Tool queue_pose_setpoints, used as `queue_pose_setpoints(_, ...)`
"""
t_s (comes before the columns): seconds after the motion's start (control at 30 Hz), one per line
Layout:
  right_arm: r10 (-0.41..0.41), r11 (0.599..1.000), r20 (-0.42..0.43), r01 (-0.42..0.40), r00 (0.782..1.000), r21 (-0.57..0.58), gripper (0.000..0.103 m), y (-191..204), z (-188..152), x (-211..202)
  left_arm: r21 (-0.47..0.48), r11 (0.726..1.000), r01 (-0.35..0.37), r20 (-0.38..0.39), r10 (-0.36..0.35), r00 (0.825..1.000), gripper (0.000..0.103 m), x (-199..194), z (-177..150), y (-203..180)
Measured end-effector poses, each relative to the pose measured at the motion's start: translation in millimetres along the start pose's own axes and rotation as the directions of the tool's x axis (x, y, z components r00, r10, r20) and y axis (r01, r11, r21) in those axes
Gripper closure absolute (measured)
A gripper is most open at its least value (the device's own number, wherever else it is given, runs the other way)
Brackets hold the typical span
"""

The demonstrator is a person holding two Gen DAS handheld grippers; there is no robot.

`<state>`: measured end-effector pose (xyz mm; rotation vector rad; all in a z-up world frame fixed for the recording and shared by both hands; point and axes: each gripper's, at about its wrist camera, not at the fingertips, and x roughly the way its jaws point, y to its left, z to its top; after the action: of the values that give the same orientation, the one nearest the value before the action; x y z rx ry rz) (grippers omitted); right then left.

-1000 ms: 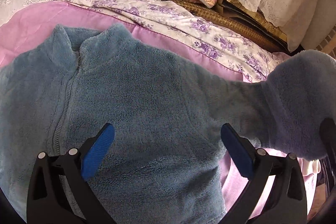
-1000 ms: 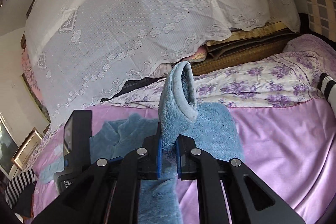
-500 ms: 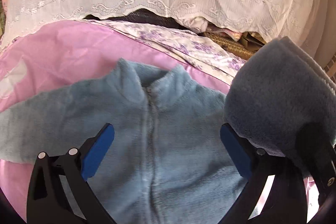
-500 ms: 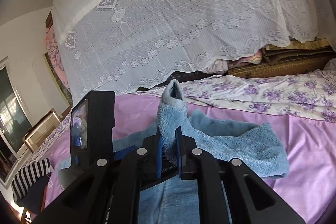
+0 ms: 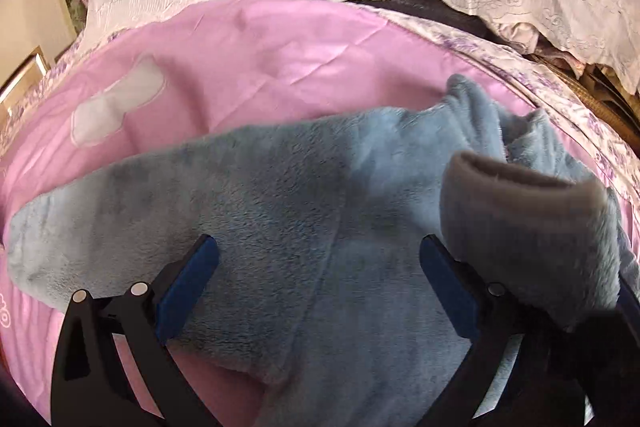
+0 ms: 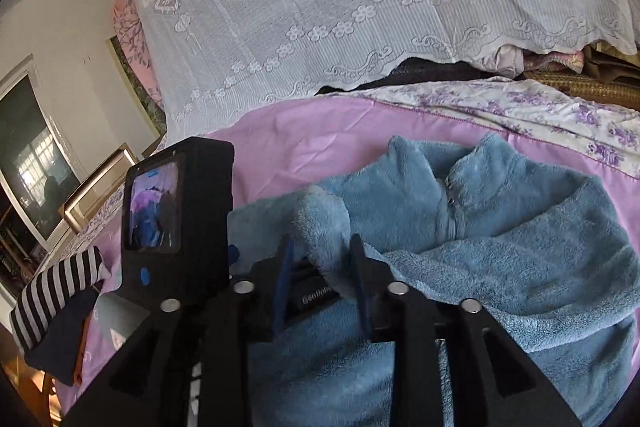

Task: Fold small clothes

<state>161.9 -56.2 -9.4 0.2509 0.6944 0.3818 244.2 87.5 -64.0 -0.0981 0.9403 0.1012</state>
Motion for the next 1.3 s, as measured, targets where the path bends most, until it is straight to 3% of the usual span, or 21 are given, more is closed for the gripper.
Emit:
queue_pose_setpoints(0.1, 0.050, 0.999, 0.018, -0.050, 0.999, -0.011, 0.057, -4, 0, -21, -0.086, 0.994, 0.072, 0.006, -0.072, 0.997, 0.004, -5, 2, 20)
queue_pose_setpoints(0.2, 0.045, 0.998, 0.041, -0.043, 0.998, -0.038, 0.056, -18, 5, -46, -0.108, 0.993, 0.050, 0.057, -0.044, 0.997, 0.004, -26, 2, 31)
queue_pose_setpoints(0.3, -0.031, 0.998, 0.054, 0.033, 0.998, -0.051, 0.057, -42, 6, -66, -0.139, 0.988, 0.069, 0.115, -0.053, 0.992, 0.004, -52, 2, 39)
queue_pose_setpoints(0.4, -0.126, 0.992, 0.054, 0.127, 0.991, -0.023, 0.057, -77, 7, -77, -0.137, 0.976, 0.169, 0.161, -0.146, 0.976, 0.005, -79, 0, 36)
queue_pose_setpoints(0.5, -0.167, 0.984, 0.013, 0.166, 0.986, 0.066, 0.057, -118, 7, -80, -0.069, 0.957, 0.283, 0.122, -0.273, 0.954, 0.004, -84, -6, 10)
queue_pose_setpoints(0.57, -0.175, 0.976, -0.023, 0.177, 0.984, 0.128, 0.057, -145, 3, -75, -0.003, 0.953, 0.303, 0.046, -0.302, 0.952, 0.004, -70, -14, -16)
queue_pose_setpoints(0.67, -0.184, 0.956, -0.100, 0.202, 0.978, 0.214, 0.058, -181, -7, -59, 0.082, 0.966, 0.246, -0.069, -0.240, 0.968, 0.004, -34, -33, -49)
queue_pose_setpoints(0.73, -0.171, 0.938, -0.146, 0.206, 0.974, 0.277, 0.060, -204, -15, -47, 0.117, 0.981, 0.157, -0.111, -0.144, 0.983, 0.004, -10, -43, -57)
queue_pose_setpoints(0.77, -0.147, 0.935, -0.162, 0.190, 0.976, 0.299, 0.062, -211, -20, -42, 0.117, 0.981, 0.157, -0.120, -0.143, 0.982, 0.004, -2, -47, -56)
queue_pose_setpoints(0.83, -0.132, 0.931, -0.160, 0.178, 0.978, 0.320, 0.070, -219, -23, -41, 0.106, 0.980, 0.165, -0.105, -0.154, 0.982, 0.004, -4, -46, -53)
queue_pose_setpoints(0.9, -0.141, 0.926, -0.154, 0.185, 0.978, 0.330, 0.070, -216, -23, -45, 0.098, 0.981, 0.167, -0.076, -0.159, 0.984, 0.004, -15, -46, -50)
queue_pose_setpoints(1.1, -0.178, 0.953, -0.065, 0.188, 0.982, 0.238, 0.058, -182, -3, -61, 0.096, 0.987, 0.131, -0.015, -0.130, 0.991, 0.004, -41, -48, -34)
queue_pose_setpoints(1.2, -0.166, 0.952, -0.075, 0.180, 0.983, 0.247, 0.058, -183, 6, -45, 0.113, 0.988, 0.108, -0.052, -0.102, 0.993, 0.004, -27, -56, -32)
queue_pose_setpoints(1.3, -0.150, 0.945, -0.146, 0.185, 0.978, 0.269, 0.058, -202, 5, -19, 0.153, 0.985, 0.075, -0.032, -0.071, 0.997, 0.004, -27, -63, -36)
